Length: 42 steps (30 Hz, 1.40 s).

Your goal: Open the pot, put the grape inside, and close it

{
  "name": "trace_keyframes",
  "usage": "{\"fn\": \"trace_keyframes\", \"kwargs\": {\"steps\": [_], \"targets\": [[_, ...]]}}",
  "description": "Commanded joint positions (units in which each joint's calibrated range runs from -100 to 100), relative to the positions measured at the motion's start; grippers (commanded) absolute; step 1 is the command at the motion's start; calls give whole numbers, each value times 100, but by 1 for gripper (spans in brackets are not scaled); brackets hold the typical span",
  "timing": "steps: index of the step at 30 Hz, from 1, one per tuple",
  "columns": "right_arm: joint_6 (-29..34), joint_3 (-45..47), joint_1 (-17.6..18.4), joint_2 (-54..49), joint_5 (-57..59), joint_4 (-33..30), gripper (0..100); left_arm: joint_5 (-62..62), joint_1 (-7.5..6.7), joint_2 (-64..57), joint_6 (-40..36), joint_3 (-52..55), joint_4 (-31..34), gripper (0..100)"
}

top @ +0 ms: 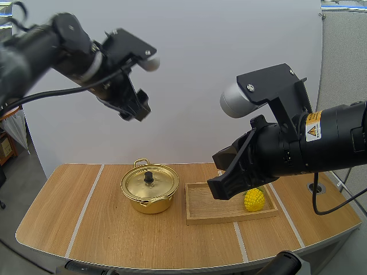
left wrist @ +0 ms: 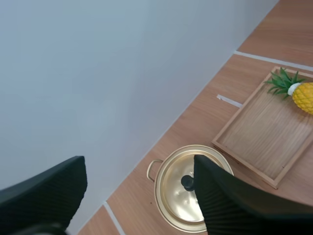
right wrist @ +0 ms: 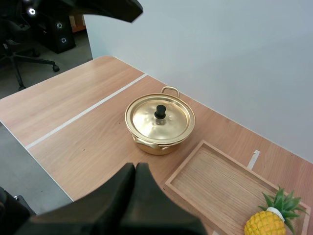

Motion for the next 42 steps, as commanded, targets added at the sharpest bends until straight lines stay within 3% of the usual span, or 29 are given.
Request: {"fn": "trace_keyframes", "kwargs": {"steps": [1,14,18,23,29,42], "targets": [[18,5,1,-57,-33,-20,0,-102,0,-571,-19,-35,129,100],[18,5,1,-57,-33,-20,0,227,0,-2486,-19,-35,586,100],[18,5,1,-57,-33,-20,0,863,0,-2921,-27,-35,602,100],[18,5,-14,-57,-43,-20,0,963,0,-3382,-732,-35,611,100],[18,5,-429,-70,-43,-20,0,963,0,-3910,-1803,-23,611,100],[165,5,-1121,-911,-1155,202,0,-429,0,-5092,-2605,1212,519,100]]}}
